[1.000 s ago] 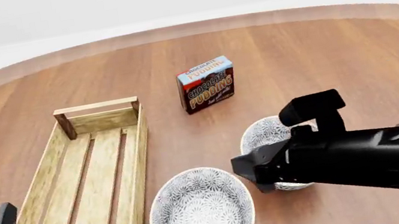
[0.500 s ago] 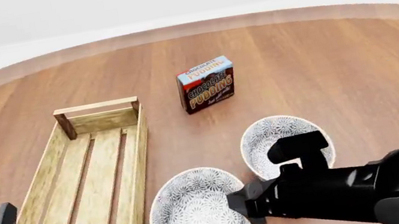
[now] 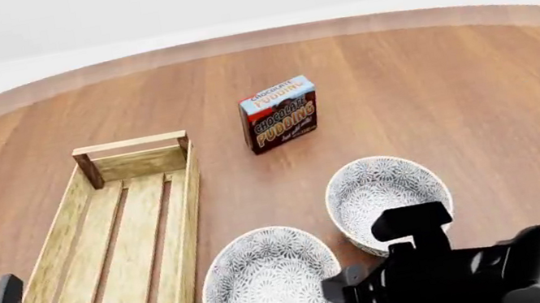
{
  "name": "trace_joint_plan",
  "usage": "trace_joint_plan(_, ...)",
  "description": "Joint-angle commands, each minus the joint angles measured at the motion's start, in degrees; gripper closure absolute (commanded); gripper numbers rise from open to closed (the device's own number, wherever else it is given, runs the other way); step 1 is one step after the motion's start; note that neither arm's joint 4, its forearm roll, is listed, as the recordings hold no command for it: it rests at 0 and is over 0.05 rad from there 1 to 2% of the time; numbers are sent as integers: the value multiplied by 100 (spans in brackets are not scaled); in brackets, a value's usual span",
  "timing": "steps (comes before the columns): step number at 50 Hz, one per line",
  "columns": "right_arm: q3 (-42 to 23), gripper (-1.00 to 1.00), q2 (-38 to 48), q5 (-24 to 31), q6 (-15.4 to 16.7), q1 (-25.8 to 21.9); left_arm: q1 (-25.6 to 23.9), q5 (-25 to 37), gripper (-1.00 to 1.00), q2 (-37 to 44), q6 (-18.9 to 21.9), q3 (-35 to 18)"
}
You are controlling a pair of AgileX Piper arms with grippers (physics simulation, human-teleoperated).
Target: Stack the left bowl on the right bowl and place them in the tray.
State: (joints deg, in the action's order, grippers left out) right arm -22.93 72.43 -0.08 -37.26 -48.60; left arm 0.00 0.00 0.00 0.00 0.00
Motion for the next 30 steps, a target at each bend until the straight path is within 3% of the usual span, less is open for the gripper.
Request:
trace_joint_plan(1, -77, -100, 354, -280, -105, -120, 0, 0, -100, 0, 0, 0)
trace_joint_plan(30, 55, -100, 834, -824, -334, -230, 0, 0, -100, 0, 0, 0)
